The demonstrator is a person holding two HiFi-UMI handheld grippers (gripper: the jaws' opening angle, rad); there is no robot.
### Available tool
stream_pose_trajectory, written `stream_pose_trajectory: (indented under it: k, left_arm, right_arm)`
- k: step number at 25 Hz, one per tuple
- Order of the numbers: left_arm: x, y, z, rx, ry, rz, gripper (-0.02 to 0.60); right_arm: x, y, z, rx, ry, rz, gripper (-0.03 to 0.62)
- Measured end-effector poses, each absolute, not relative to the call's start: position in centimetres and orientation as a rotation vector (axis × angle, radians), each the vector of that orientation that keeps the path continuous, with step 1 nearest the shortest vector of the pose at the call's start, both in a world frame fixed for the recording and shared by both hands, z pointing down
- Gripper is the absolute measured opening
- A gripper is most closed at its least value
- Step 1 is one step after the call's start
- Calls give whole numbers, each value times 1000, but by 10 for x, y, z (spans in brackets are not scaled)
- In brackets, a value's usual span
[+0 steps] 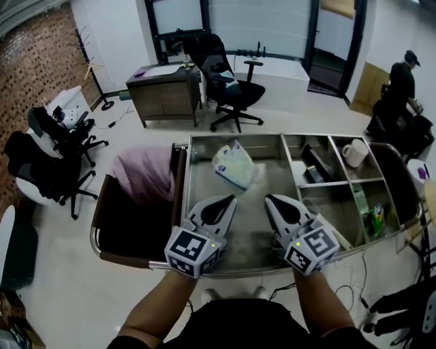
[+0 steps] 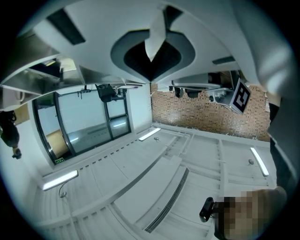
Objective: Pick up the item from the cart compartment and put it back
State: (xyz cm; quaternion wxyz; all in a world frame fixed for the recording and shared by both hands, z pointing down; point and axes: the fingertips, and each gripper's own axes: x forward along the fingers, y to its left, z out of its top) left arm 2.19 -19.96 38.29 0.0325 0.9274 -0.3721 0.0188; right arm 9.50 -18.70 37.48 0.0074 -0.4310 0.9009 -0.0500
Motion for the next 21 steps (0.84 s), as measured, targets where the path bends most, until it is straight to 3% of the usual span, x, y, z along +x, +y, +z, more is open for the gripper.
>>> stream_pose_trajectory:
  k: [21]
  left_arm:
    - [23, -199, 381, 2860, -1136, 47, 0]
  right_arm:
    - [92, -188, 379, -1359, 2842, -159, 11]
